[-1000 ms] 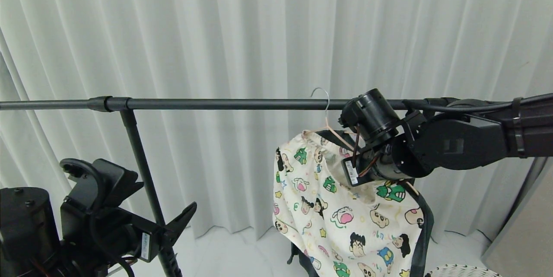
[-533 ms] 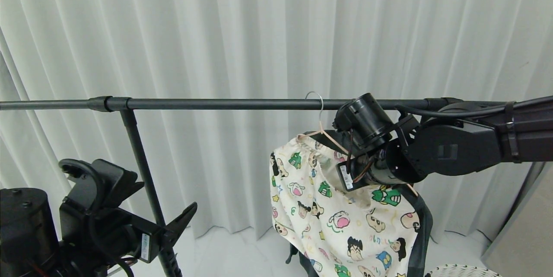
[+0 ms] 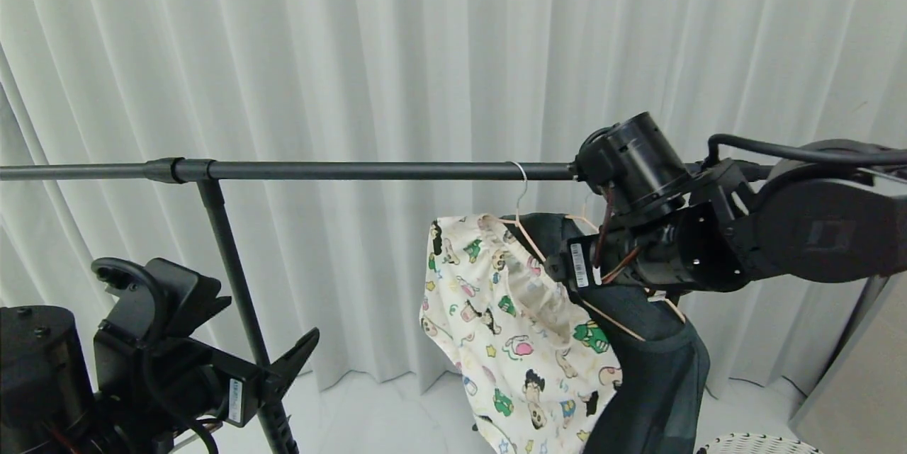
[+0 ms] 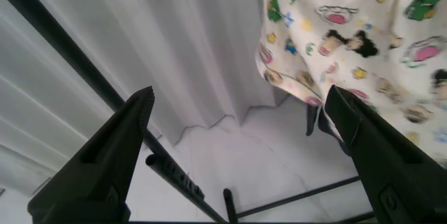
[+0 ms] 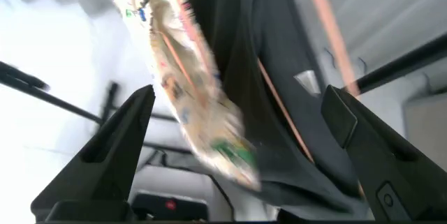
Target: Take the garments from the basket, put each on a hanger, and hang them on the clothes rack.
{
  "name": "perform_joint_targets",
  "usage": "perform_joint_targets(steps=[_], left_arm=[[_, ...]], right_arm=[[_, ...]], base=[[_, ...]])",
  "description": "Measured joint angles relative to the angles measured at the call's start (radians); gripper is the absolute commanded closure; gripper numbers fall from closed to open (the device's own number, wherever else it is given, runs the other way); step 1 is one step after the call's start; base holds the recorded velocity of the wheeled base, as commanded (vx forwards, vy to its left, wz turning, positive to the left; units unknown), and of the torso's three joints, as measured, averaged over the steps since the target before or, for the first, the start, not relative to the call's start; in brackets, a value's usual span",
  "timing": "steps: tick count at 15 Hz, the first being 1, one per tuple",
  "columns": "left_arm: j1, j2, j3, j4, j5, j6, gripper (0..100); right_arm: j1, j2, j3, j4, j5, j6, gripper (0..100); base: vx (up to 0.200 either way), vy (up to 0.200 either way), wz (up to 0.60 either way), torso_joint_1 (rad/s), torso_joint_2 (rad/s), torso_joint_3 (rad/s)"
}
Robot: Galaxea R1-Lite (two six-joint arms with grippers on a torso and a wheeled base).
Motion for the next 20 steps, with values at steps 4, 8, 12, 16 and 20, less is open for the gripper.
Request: perform_joint_targets(steps=[4,8,12,16,20], left_arm=[[0.011,0.003,0.005,0.001,0.098,0.001,0],[0.051,0.005,0.002,0.001,0.159,0.001,0],[0.139,0.000,-0.001,0.001,0.161,0.002,0],[0.269,-0.013,0.006,0.001,0.224,0.001,0],[0.304,-0.055,0.050,0.003,0.230,0.000,0]], right_arm=[[-0.020,-0.158,0.086,0.009,-0.029,-0.081,0],[-0.218,-0.390,0.273,0.005,-0.078,-0.385,0],[-0.451,-0.603,0.494,-0.086,-0.078,-0.514,0],[-0.574,-0.720,0.680,-0.206,-0.081,-0.583,0],[-0.641,-0.789,0.793,-0.249,-0.081,-0.624,0]], base=[[0.000,0.000,0.00,0.000,0.00,0.000],[-0.200,0.000,0.00,0.007,0.00,0.000],[-0.200,0.000,0.00,-0.004,0.00,0.006],[-0.200,0.000,0.00,0.002,0.00,0.005],[-0.200,0.000,0.00,0.004,0.00,0.002]])
